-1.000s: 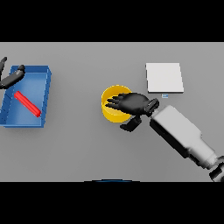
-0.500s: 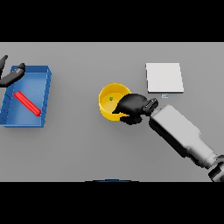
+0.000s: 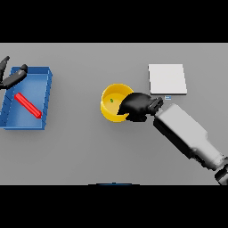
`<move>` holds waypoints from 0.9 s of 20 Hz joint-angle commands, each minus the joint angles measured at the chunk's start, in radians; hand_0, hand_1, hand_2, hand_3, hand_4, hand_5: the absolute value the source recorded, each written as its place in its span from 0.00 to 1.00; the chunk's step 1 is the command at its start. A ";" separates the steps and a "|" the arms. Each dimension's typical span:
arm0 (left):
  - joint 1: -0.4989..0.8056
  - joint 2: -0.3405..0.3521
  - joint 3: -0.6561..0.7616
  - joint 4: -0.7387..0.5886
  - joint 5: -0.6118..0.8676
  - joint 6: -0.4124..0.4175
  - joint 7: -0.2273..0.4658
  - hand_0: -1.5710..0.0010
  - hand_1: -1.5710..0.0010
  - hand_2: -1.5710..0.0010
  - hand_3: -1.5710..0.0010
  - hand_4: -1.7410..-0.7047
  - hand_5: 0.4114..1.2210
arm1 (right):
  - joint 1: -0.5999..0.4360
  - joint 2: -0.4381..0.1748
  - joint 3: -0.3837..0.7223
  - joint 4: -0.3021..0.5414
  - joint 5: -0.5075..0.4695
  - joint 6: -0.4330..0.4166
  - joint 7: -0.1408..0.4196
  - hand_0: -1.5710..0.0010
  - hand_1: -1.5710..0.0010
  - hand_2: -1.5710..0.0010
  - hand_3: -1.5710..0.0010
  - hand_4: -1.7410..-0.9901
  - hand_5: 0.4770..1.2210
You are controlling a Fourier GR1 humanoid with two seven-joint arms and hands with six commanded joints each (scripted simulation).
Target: Pick up the red beaker and tilt it to pour out 1 green nut into yellow bowl. Pick up the yellow bowl and place it on the metallic measuring scale.
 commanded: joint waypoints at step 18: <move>0.010 0.001 0.024 -0.039 0.046 -0.009 0.033 1.00 1.00 1.00 1.00 0.88 0.39 | -0.049 -0.167 -0.157 -0.138 -0.063 0.044 0.150 0.01 0.00 0.03 0.26 0.00 1.00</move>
